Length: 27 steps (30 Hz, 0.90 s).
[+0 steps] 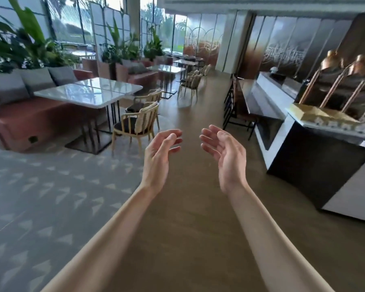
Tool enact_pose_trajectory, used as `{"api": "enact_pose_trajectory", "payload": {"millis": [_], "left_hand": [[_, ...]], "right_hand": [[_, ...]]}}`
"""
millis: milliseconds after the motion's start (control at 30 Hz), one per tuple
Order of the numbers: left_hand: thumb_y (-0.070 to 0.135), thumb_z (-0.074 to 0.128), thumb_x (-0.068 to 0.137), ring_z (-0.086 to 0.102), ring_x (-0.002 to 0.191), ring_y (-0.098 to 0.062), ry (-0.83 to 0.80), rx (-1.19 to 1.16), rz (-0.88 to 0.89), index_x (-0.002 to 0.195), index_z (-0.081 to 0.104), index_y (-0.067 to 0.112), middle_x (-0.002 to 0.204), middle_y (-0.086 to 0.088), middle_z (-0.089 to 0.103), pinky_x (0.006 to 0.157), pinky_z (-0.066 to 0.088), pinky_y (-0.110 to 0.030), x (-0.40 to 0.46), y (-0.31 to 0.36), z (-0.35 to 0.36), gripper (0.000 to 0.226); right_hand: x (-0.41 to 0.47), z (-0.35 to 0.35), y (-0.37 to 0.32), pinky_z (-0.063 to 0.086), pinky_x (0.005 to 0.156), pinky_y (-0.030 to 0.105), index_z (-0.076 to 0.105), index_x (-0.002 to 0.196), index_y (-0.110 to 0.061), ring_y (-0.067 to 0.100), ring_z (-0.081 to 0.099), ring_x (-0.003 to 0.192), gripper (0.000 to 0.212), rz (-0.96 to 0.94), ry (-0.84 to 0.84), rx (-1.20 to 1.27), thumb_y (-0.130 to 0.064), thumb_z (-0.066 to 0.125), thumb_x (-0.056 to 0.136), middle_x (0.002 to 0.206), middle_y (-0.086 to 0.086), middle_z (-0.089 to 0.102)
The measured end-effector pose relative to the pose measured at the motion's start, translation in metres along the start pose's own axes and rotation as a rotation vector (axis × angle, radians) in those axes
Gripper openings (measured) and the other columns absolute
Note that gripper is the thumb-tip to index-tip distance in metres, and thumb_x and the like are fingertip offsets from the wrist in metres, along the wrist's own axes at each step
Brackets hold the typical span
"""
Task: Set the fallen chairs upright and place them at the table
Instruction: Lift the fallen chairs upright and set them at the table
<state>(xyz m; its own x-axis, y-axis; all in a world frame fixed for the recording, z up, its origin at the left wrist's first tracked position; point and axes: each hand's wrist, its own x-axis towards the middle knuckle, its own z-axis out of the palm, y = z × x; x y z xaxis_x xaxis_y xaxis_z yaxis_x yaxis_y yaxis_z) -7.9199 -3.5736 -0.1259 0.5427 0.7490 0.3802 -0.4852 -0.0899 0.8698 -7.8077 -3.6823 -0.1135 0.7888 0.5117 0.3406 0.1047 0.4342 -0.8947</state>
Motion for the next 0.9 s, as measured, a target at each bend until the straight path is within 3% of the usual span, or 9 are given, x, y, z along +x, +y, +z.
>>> {"api": "enact_pose_trajectory", "payload": {"millis": [133, 333, 600, 900], "left_hand": [[0.008, 0.048, 0.104, 0.066, 0.111, -0.033, -0.019, -0.024, 0.003, 0.114, 0.067, -0.002, 0.122, -0.022, 0.068, 0.092, 0.054, -0.040, 0.054, -0.034, 0.018, 0.023], [0.013, 0.049, 0.103, 0.068, 0.103, -0.026, -0.072, -0.096, -0.021, 0.108, 0.068, 0.006, 0.117, -0.017, 0.070, 0.084, 0.055, -0.032, 0.167, -0.091, 0.032, 0.020], [0.021, 0.058, 0.095, 0.070, 0.088, -0.027, -0.071, -0.085, -0.112, 0.100, 0.071, 0.007, 0.097, -0.010, 0.074, 0.078, 0.057, -0.036, 0.300, -0.174, 0.058, 0.019], [0.026, 0.058, 0.090, 0.070, 0.091, -0.027, -0.067, -0.041, -0.124, 0.101, 0.071, 0.006, 0.100, -0.013, 0.074, 0.082, 0.057, -0.041, 0.433, -0.270, 0.123, 0.026]], "right_hand": [[0.051, -0.020, 0.014, 0.055, 0.090, 0.041, 0.073, 0.114, -0.011, 0.030, 0.073, 0.107, 0.034, -0.012, 0.035, 0.000, -0.026, 0.054, 0.090, 0.111, 0.013, 0.077], [0.162, -0.027, 0.041, 0.059, 0.093, 0.041, 0.071, 0.117, -0.008, 0.027, 0.073, 0.107, 0.037, -0.049, 0.074, -0.090, -0.026, 0.054, 0.090, 0.111, 0.012, 0.077], [0.301, -0.059, 0.082, 0.057, 0.095, 0.047, 0.073, 0.114, -0.008, 0.029, 0.073, 0.106, 0.034, -0.032, 0.181, -0.124, -0.023, 0.052, 0.091, 0.111, 0.013, 0.077], [0.457, -0.117, 0.147, 0.056, 0.096, 0.049, 0.072, 0.116, -0.006, 0.032, 0.073, 0.105, 0.030, -0.014, 0.211, -0.133, -0.009, 0.045, 0.103, 0.110, 0.014, 0.077]]}}
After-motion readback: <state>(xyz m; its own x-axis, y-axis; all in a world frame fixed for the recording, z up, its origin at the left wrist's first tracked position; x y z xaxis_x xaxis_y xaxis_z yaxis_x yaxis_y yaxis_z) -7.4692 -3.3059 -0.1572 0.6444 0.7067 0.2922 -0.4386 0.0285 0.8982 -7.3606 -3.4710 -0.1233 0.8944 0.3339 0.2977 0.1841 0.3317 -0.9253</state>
